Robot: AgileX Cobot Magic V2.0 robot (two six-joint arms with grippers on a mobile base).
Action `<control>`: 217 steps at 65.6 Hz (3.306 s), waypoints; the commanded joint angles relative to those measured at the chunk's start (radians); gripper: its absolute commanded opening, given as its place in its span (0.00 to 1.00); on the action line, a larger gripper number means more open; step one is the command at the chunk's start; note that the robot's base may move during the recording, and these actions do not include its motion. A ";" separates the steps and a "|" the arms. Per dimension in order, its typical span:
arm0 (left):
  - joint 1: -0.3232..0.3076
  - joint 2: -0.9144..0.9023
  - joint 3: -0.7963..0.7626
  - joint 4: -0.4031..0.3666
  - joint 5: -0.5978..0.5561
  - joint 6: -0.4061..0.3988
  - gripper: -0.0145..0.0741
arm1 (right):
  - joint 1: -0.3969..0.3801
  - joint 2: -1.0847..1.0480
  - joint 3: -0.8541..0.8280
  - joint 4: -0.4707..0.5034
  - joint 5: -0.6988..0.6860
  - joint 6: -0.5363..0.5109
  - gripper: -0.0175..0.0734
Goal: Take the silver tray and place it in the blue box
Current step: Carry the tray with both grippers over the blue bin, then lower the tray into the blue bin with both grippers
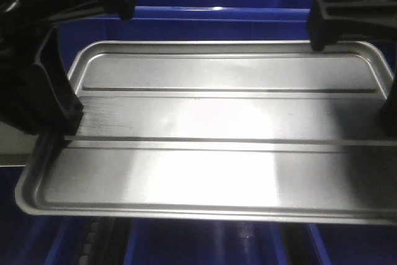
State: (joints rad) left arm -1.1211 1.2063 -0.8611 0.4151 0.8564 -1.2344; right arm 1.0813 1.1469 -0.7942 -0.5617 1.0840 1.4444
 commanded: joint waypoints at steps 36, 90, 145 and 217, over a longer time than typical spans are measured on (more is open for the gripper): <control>-0.002 -0.025 -0.022 0.052 0.079 0.000 0.05 | -0.010 -0.022 -0.020 -0.072 0.202 0.003 0.25; -0.002 -0.025 -0.022 0.061 0.080 0.000 0.05 | -0.010 -0.022 -0.020 -0.106 0.104 0.003 0.25; -0.002 -0.025 -0.073 0.130 0.127 -0.008 0.05 | -0.010 -0.027 -0.056 -0.129 -0.030 -0.008 0.25; 0.540 0.231 -0.422 0.516 -0.742 0.045 0.05 | -0.598 0.234 -0.402 -0.535 -0.886 -0.119 0.25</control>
State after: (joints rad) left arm -0.6184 1.4320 -1.2409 0.9107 0.3128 -1.1742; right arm 0.5269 1.3679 -1.1583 -1.0500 0.3602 1.3275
